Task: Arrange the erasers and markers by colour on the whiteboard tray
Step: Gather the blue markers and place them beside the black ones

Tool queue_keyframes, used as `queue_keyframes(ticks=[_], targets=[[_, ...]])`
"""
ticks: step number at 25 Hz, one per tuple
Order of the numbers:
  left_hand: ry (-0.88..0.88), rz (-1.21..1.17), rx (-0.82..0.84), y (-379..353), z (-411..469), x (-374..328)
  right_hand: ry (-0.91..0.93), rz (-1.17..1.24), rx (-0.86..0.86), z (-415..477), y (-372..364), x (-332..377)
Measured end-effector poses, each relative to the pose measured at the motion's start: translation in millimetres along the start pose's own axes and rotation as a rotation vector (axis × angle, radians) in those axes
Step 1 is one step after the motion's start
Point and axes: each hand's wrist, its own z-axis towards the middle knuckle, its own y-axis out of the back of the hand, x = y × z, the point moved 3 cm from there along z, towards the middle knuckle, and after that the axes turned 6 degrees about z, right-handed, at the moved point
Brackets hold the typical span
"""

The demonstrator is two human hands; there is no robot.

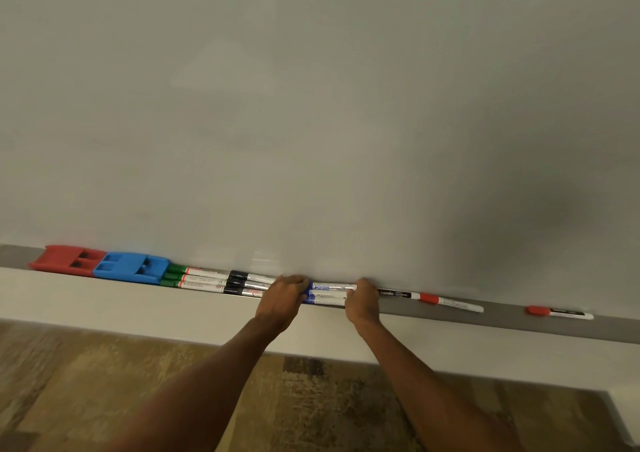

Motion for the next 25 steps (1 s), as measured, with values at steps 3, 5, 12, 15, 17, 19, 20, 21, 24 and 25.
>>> queue_keyframes(ticks=[3,5,12,15,17,19,20,21,24,25], targets=[[0.021,-0.009,0.003,3.0,-0.5,-1.0,0.007,-0.094,0.021,-1.4,-0.5,3.2],[0.031,-0.004,0.009,2.9,-0.5,0.7,0.036,-0.144,0.029,-0.1,-0.7,3.1],[0.021,0.021,0.016,1.8,0.0,4.4,0.105,-0.195,0.079,3.4,-5.2,-1.2],[0.02,0.075,0.004,0.7,0.1,5.2,0.133,-0.216,0.09,3.8,-5.4,-0.9],[0.03,0.11,-0.012,-1.2,-1.8,5.0,0.151,-0.218,0.1,4.1,-5.5,-1.2],[0.041,0.103,-0.034,-3.9,-4.0,4.8,0.162,-0.22,0.097,3.8,-5.6,-1.7],[0.047,0.09,-0.034,-5.3,-4.9,4.4,0.168,-0.221,0.093,3.2,-5.3,-1.9],[0.051,0.077,-0.03,-6.3,-5.6,3.9,0.178,-0.219,0.089,2.5,-5.2,-2.4],[0.061,0.058,-0.023,-5.4,-4.9,2.4,0.226,-0.227,0.084,0.8,-5.2,-3.2],[0.063,0.057,-0.022,-5.0,-4.1,2.0,0.236,-0.235,0.083,0.5,-4.9,-3.2]])
